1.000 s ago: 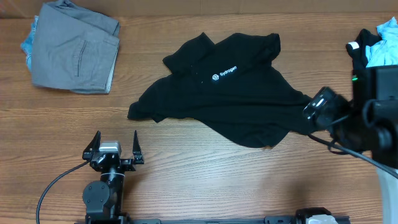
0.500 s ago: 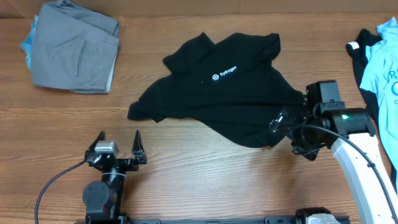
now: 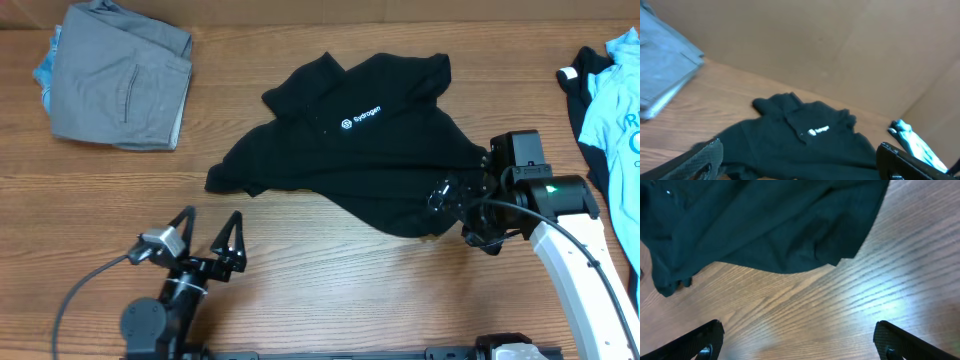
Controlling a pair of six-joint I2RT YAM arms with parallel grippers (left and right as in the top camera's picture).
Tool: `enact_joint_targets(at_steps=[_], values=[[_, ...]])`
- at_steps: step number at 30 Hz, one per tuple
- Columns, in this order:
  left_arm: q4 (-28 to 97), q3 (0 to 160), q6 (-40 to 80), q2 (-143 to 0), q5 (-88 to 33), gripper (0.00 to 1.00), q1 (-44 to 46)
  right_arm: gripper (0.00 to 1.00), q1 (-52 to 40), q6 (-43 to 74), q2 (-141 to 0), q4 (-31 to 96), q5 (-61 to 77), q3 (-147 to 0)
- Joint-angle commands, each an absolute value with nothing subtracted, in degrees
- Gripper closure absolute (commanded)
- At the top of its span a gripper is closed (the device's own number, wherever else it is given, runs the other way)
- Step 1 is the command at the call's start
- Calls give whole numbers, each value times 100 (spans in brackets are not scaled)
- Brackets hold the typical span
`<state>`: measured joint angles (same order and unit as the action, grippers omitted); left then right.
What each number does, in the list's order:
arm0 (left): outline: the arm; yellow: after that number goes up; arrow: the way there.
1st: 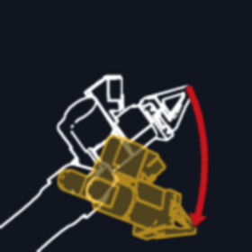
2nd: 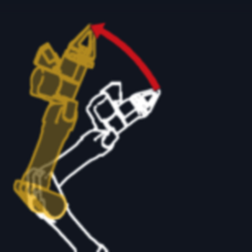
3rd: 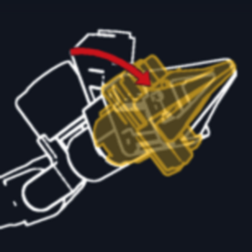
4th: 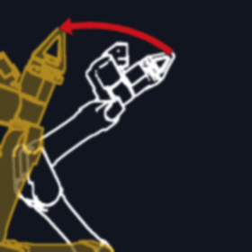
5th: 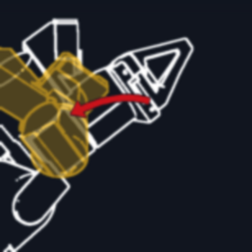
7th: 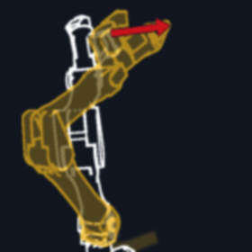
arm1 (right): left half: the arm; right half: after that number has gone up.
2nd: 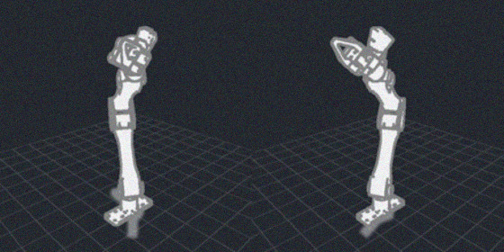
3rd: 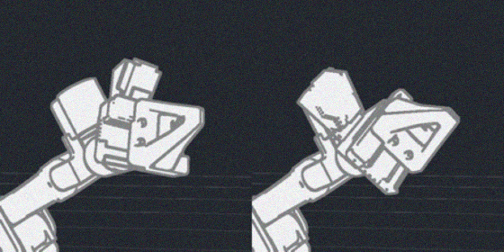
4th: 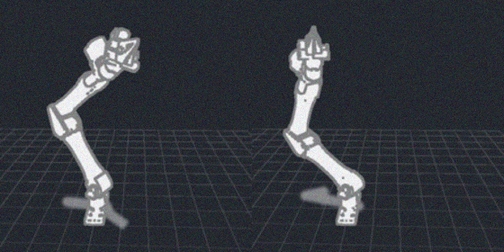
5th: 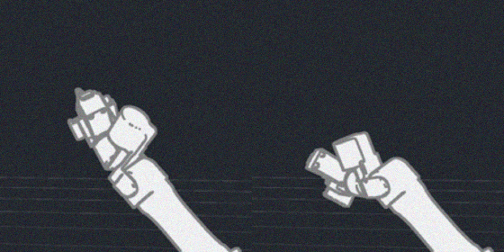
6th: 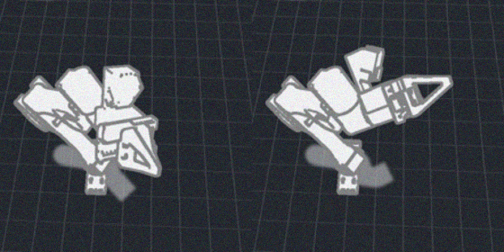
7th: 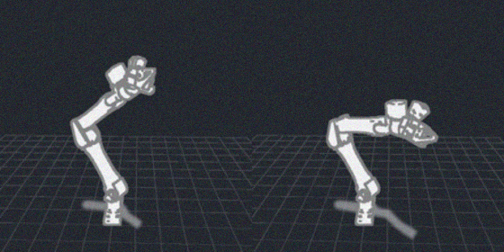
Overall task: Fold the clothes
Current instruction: 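Grasp the shirt's left edge with the left gripper, right gripper its right corner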
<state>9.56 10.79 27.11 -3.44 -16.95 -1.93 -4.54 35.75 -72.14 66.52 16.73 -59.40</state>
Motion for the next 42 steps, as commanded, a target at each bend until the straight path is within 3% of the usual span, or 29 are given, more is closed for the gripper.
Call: enact_joint_targets(at_steps=[1, 8, 20, 42], values=[[1774, 2259, 2051, -1020, -950, 0, -224, 0, -454, 3511, -7210, 6556, 1772, -5924], [3959, 4762, 1138, -4499, -388, 0, -224, 0, -454, 3511, -7210, 6569, 1815, -5924], [4797, 6429, 1066, -8259, -766, 0, -228, 0, -454, 2995, -7210, 6803, 1813, -5924], [3417, 6477, 1389, -10372, -429, 0, -823, 0, -454, 2995, -7210, 6860, 1811, -5924]])
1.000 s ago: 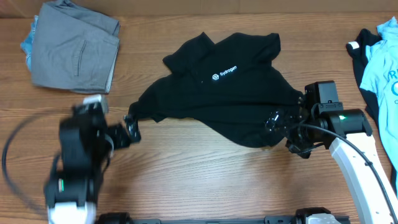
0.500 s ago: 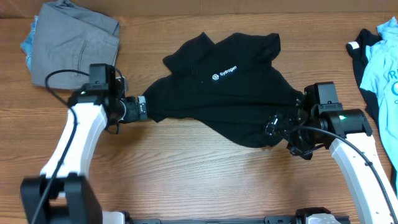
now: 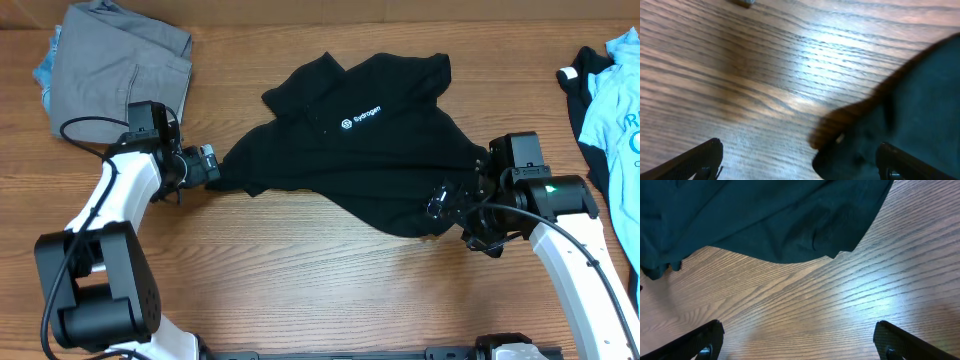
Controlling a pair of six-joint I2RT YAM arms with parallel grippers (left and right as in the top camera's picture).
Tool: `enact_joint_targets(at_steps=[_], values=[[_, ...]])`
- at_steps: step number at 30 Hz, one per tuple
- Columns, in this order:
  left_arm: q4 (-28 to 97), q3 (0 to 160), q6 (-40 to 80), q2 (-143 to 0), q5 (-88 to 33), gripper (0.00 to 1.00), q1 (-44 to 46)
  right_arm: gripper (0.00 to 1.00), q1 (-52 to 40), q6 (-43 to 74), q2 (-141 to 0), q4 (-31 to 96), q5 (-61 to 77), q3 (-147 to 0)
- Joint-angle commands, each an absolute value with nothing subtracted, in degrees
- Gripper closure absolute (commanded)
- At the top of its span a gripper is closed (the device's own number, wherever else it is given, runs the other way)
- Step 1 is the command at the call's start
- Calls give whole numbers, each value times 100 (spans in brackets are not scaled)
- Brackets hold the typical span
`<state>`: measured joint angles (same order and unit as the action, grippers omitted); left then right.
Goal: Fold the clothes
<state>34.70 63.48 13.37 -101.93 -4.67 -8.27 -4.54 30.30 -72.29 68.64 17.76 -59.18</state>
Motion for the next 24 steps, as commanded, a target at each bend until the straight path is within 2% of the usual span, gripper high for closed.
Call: enact_joint_targets(at_steps=[1, 14, 16, 17, 20, 24], values=[[3398, 6477, 1369, -10464, -454, 0, -821, 0, -454, 2995, -7210, 6864, 1811, -5924], [3063, 6685, 1374, -10637, -967, 1, -821, 0, -454, 2995, -7214, 6827, 1656, -5920], [3081, 6759, 1374, -10637, -1028, 2, -821, 0, -454, 2995, -7214, 6823, 1656, -5920], [3103, 6796, 1378, -10637, -1044, 9, -819, 0, -454, 2995, -7216, 6823, 1619, -5918], [3173, 6794, 1376, -10661, -1046, 18, -816, 0, -454, 3015, -7218, 6818, 1509, -5850], [3253, 6794, 1376, -10801, -1044, 19, -816, 0, -454, 3166, -7218, 6759, 1507, -5557]])
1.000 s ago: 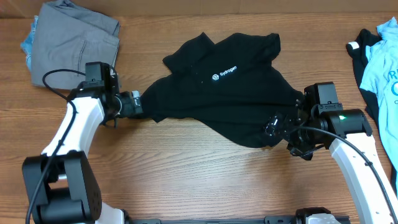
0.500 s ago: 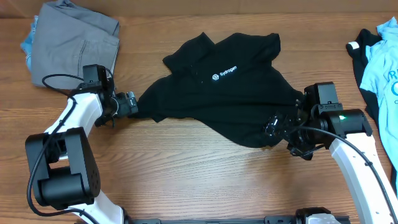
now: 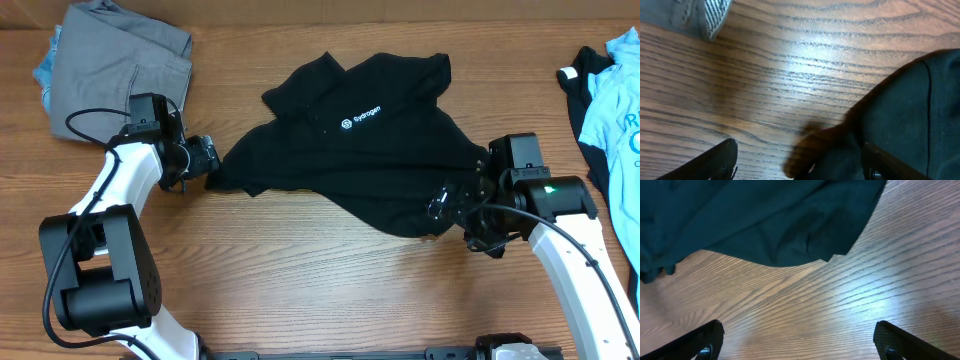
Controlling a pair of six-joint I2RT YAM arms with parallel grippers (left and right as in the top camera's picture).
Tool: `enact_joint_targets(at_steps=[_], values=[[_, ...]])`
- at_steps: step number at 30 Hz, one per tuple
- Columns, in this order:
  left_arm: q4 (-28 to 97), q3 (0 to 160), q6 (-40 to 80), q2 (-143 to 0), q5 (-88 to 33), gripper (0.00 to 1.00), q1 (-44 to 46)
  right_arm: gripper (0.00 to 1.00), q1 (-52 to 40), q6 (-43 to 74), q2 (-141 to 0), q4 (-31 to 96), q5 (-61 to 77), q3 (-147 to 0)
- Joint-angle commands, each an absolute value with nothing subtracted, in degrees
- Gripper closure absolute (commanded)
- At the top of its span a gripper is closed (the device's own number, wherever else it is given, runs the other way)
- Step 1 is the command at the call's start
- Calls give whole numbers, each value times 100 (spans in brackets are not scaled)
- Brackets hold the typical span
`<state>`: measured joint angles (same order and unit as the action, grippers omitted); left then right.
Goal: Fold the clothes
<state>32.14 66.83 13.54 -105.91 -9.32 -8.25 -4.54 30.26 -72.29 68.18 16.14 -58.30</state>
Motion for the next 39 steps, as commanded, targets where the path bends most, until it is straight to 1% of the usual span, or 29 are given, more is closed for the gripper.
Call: enact_joint_targets(at_steps=[1, 3, 7, 8, 9, 10, 15, 17, 19, 21, 23, 26, 29, 33, 39], values=[[3258, 6794, 1376, -10851, -1061, 19, -816, 0, -454, 3181, -7218, 6718, 1511, -5476], [3280, 6794, 1376, -10969, -1111, 22, -805, 0, -454, 3223, -7218, 6622, 1511, -5336], [3245, 6794, 1376, -11236, -1133, 23, -755, 0, -454, 3321, -7218, 6582, 1518, -5253], [3232, 6794, 1376, -11369, -1175, 30, -744, 0, -454, 3321, -7218, 6595, 1511, -5234], [3229, 6794, 1376, -11413, -1173, 35, -742, 0, -454, 3323, -7218, 6600, 1514, -5210], [3232, 6794, 1376, -11465, -1173, 37, -742, 0, -454, 3326, -7218, 6589, 1511, -5168], [3236, 6794, 1376, -11583, -1170, 39, -742, 1, -454, 3437, -7223, 6193, 1509, -4945], [3240, 6794, 1376, -11583, -1184, 42, -742, 8, -454, 3667, -7244, 5953, 1511, -4877], [3253, 6794, 1391, -11581, -1214, 42, -742, 13, -454, 3846, -7312, 5723, 1514, -4838], [3256, 6794, 1400, -11583, -1212, 44, -742, 14, -454, 3872, -7424, 5507, 1511, -4807], [3269, 6794, 1400, -11583, -1212, 49, -742, 15, -454, 3885, -7623, 5325, 1511, -4801], [3275, 6794, 1402, -11583, -1212, 53, -742, 17, -454, 3887, -8003, 5181, 1509, -4801], [3295, 6794, 1507, -11583, -1212, 54, -742, 17, -454, 3948, -8396, 5092, 1522, -4801], [3299, 6794, 1549, -11583, -1232, 56, -742, 22, -454, 3944, -8971, 4925, 1664, -4801], [3304, 6794, 1546, -11583, -1232, 55, -742, 24, -454, 3940, -9174, 4860, 1662, -4799]])
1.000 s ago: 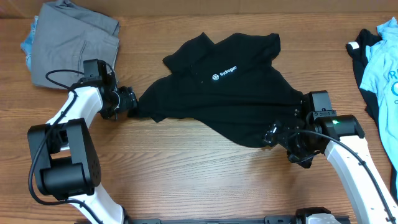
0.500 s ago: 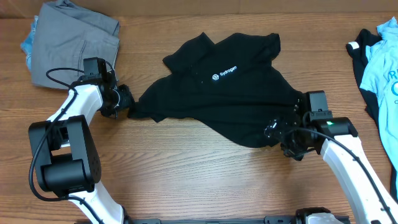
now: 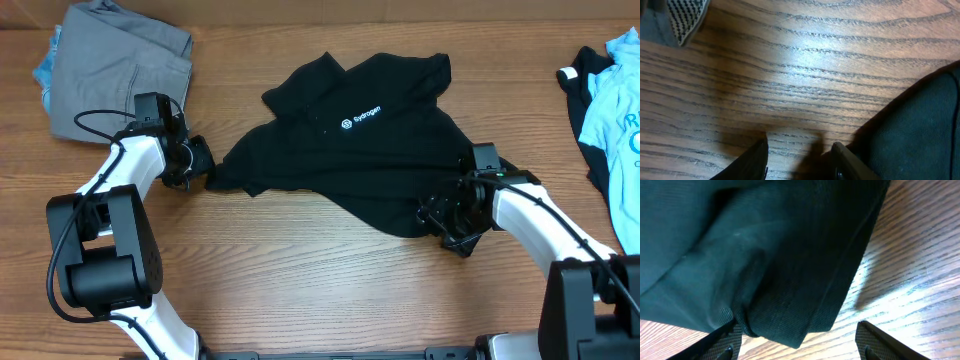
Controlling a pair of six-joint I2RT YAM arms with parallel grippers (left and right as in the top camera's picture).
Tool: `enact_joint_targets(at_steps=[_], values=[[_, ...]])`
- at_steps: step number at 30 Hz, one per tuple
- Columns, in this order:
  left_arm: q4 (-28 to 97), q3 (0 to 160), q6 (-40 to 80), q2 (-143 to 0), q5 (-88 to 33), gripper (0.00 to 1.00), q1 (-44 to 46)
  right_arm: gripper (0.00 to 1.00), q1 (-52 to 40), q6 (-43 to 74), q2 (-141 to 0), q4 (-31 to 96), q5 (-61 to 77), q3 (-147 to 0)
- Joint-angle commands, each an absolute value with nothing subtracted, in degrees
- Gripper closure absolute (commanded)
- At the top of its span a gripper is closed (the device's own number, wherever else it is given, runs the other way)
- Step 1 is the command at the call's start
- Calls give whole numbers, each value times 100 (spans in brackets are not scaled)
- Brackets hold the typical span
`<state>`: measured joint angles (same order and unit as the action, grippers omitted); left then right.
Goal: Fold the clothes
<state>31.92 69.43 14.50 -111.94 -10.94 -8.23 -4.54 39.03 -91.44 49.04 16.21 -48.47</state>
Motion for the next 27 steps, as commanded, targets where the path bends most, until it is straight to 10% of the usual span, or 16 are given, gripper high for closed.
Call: enact_joint_targets(at_steps=[1, 9, 16, 18, 19, 27], values=[[3304, 6794, 1546, -11583, -1232, 55, -742, 24, -454, 3940, -9174, 4845, 1664, -4799], [3319, 6794, 1546, -11583, -1232, 50, -742, 32, -591, 3955, -9174, 4665, 1662, -4794], [3354, 6794, 1544, -11583, -1229, 59, -742, 62, -692, 4082, -9174, 4565, 1658, -4794], [3361, 6794, 1540, -11583, -1229, 69, -742, 79, -692, 4082, -9174, 4545, 1658, -4794], [3361, 6794, 1540, -11583, -1229, 91, -742, 94, -692, 4080, -9174, 4528, 1658, -4797], [3734, 6860, 1402, -11408, -1481, 96, -746, 96, -690, 4211, -9135, 5041, 1334, -5181]])
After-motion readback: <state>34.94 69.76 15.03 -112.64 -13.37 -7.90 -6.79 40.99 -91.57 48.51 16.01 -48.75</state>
